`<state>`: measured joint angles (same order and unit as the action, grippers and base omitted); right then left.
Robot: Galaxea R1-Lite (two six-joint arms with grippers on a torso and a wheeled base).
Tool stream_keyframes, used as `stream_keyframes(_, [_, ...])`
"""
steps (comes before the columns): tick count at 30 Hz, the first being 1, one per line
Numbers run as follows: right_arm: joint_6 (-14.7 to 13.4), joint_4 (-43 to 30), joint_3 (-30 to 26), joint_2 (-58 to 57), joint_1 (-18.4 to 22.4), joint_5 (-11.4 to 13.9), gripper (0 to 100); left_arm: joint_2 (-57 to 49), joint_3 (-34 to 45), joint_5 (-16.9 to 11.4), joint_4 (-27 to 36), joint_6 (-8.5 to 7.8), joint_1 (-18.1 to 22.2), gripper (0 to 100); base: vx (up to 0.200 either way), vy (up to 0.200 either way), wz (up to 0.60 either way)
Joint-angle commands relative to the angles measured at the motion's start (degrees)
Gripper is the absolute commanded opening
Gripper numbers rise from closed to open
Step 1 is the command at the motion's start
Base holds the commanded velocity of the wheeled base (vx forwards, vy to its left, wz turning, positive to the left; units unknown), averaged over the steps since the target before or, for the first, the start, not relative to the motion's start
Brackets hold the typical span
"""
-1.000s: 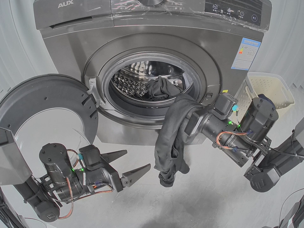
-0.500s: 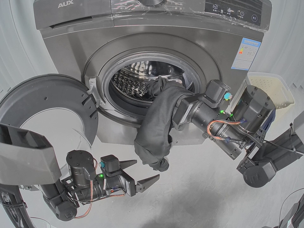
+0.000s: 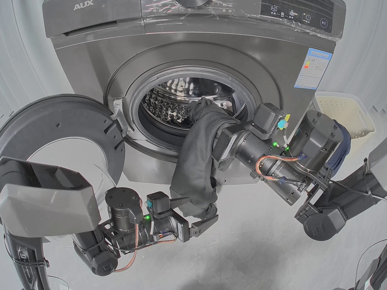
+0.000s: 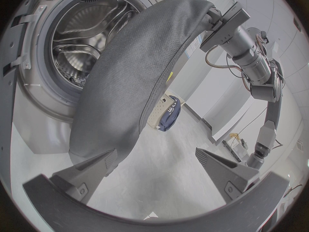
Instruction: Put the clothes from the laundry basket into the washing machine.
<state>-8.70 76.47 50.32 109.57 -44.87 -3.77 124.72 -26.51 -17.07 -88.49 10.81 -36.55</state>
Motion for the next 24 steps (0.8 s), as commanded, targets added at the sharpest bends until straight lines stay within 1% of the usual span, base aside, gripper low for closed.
stream_keyframes(1, [-0.1, 0.1, -0.2, 0.3, 0.0, -0.2, 0, 3.6, -3.5, 0.0, 0.0, 0.09, -0.2, 100, 0.000, 0.000, 0.00])
stream_keyframes(5, [-0.1, 0.1, -0.2, 0.3, -0.1, -0.3, 0, 4.8, -4.9, 0.1, 0.0, 0.44, -0.7, 100, 0.000, 0.000, 0.00])
stream_keyframes(12, [-0.2, 0.1, -0.4, 0.3, -0.4, -0.5, 0, 8.3, -9.3, 0.7, 0.0, 0.35, -1.6, 100, 0.000, 0.000, 0.00])
stream_keyframes(14, [-0.3, 0.2, -0.4, 0.3, -0.4, -0.5, 0, 10.6, -11.4, 1.2, 0.0, 0.00, -1.8, 100, 0.000, 0.000, 0.00])
stream_keyframes(17, [-0.3, 0.3, -0.5, 0.3, -0.4, -0.5, 0, 11.9, -12.9, 1.9, 0.1, 0.09, -1.5, 100, 0.000, 0.000, 0.00])
stream_keyframes(19, [-0.3, 0.3, -0.6, 0.3, -0.3, -0.5, 0, 14.1, -15.8, 5.3, 0.1, 0.17, -1.0, 100, 0.000, 0.000, 0.00])
stream_keyframes(20, [-0.3, 0.3, -0.7, 0.3, -0.3, -0.5, 0, 14.2, -16.3, 5.8, 0.1, 0.17, -1.0, 100, 0.000, 0.000, 0.00])
stream_keyframes(21, [-0.3, 0.3, -0.7, 0.3, -0.3, -0.5, 0, 14.8, -17.3, 7.6, 0.0, 0.17, -0.5, 100, 0.000, 0.000, 0.00])
stream_keyframes(22, [-0.3, 0.3, -0.7, 0.3, -0.3, -0.5, 0, 14.8, -17.4, 7.7, 0.0, 0.17, -0.4, 100, 0.000, 0.000, 0.00])
stream_keyframes(24, [-0.3, 0.4, -0.7, 0.4, -0.3, -0.5, 0, 14.8, -18.5, 9.2, 0.0, 0.26, 0.2, 100, 0.000, 0.000, 0.00])
